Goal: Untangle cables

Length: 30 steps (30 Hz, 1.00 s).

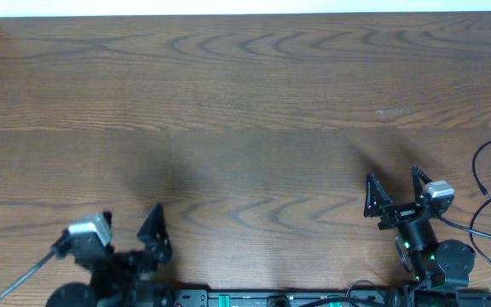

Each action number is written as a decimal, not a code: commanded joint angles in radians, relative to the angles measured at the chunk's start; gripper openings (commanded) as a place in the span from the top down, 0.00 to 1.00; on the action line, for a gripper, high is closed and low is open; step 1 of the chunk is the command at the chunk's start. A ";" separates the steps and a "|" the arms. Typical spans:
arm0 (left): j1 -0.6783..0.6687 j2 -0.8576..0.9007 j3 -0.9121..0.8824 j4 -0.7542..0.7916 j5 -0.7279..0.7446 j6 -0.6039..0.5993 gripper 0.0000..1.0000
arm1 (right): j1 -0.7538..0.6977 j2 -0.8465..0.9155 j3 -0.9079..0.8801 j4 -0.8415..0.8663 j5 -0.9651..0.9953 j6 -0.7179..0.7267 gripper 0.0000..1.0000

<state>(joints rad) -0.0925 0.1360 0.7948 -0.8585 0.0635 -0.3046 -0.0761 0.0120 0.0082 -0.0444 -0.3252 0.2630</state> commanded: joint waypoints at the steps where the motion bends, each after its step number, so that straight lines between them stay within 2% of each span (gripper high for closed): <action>1: 0.002 -0.004 -0.126 0.159 -0.011 0.000 0.02 | 0.006 -0.007 -0.003 -0.004 0.001 0.010 0.01; 11: 0.003 -0.078 -0.404 0.507 -0.011 0.024 0.02 | 0.006 -0.007 -0.003 -0.004 0.001 0.010 0.01; 17: 0.003 -0.133 -0.504 0.555 -0.040 0.062 0.02 | 0.006 -0.007 -0.003 -0.004 0.001 0.010 0.01; 23: 0.003 -0.134 -0.551 0.562 -0.239 0.063 0.02 | 0.006 -0.007 -0.003 -0.004 0.001 0.010 0.01; 30: 0.003 -0.134 -0.629 0.574 -0.346 0.006 0.02 | 0.006 -0.007 -0.003 -0.004 0.001 0.010 0.01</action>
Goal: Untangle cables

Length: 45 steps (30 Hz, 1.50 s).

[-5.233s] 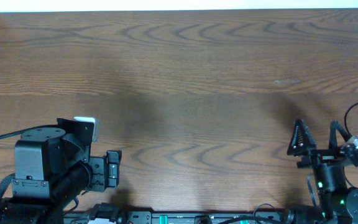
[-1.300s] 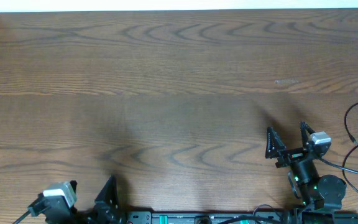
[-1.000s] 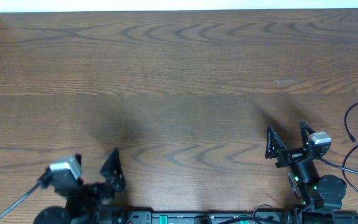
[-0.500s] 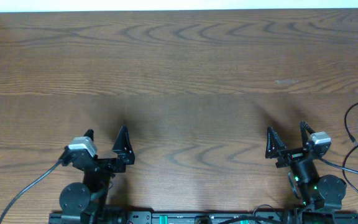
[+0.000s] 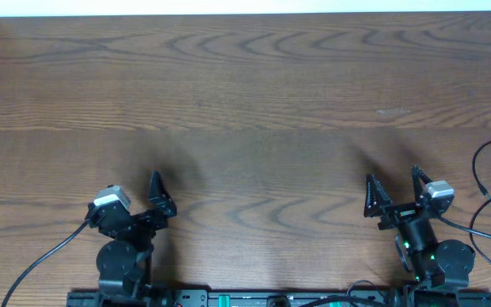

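Observation:
Thin black cables (image 5: 482, 166) loop at the table's right edge, partly cut off by the frame, and only the overhead view shows them. My right gripper (image 5: 393, 194) stands open near the front right, its two black fingers spread, a short way left of the cables and touching none. At the front left, far from the cables, my left gripper (image 5: 136, 200) holds nothing. One of its fingers (image 5: 157, 194) shows splayed out, and the other is mostly under the wrist camera.
The wooden table (image 5: 245, 102) stretches wide behind both arms. A black rail (image 5: 254, 298) with both arm bases runs along the front edge. The left arm's own cable (image 5: 45, 260) trails to the lower left corner.
My left arm has shifted right and a little away from the front edge, with its gripper turned more upright. The right arm and the cables have not moved.

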Each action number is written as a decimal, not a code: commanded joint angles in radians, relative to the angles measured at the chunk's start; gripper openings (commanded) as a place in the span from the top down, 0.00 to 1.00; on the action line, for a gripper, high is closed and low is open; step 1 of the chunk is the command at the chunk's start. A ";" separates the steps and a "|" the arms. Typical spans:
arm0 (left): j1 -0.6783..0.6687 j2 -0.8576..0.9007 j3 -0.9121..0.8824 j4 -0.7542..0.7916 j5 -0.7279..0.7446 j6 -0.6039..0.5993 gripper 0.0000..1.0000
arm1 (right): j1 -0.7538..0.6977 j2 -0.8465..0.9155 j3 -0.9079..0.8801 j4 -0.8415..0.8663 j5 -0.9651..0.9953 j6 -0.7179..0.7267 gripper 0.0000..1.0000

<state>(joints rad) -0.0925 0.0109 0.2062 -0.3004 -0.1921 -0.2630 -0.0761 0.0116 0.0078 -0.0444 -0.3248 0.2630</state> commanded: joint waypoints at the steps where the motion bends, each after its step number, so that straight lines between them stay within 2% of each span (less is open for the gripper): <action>1: 0.003 -0.009 -0.055 0.032 -0.090 -0.035 0.02 | 0.006 -0.006 -0.002 -0.004 0.001 0.010 0.01; 15: 0.034 -0.009 -0.188 0.222 -0.085 0.010 0.02 | 0.006 -0.006 -0.002 -0.004 0.001 0.010 0.01; 21: 0.035 -0.009 -0.188 0.217 -0.064 0.063 0.02 | 0.006 -0.006 -0.002 -0.004 0.001 0.010 0.01; 35: 0.035 -0.009 -0.188 0.198 0.191 0.283 0.02 | 0.006 -0.006 -0.002 -0.004 0.001 0.010 0.01; 45: 0.035 -0.009 -0.188 0.198 0.203 0.285 0.02 | 0.006 -0.006 -0.002 -0.004 0.001 0.010 0.01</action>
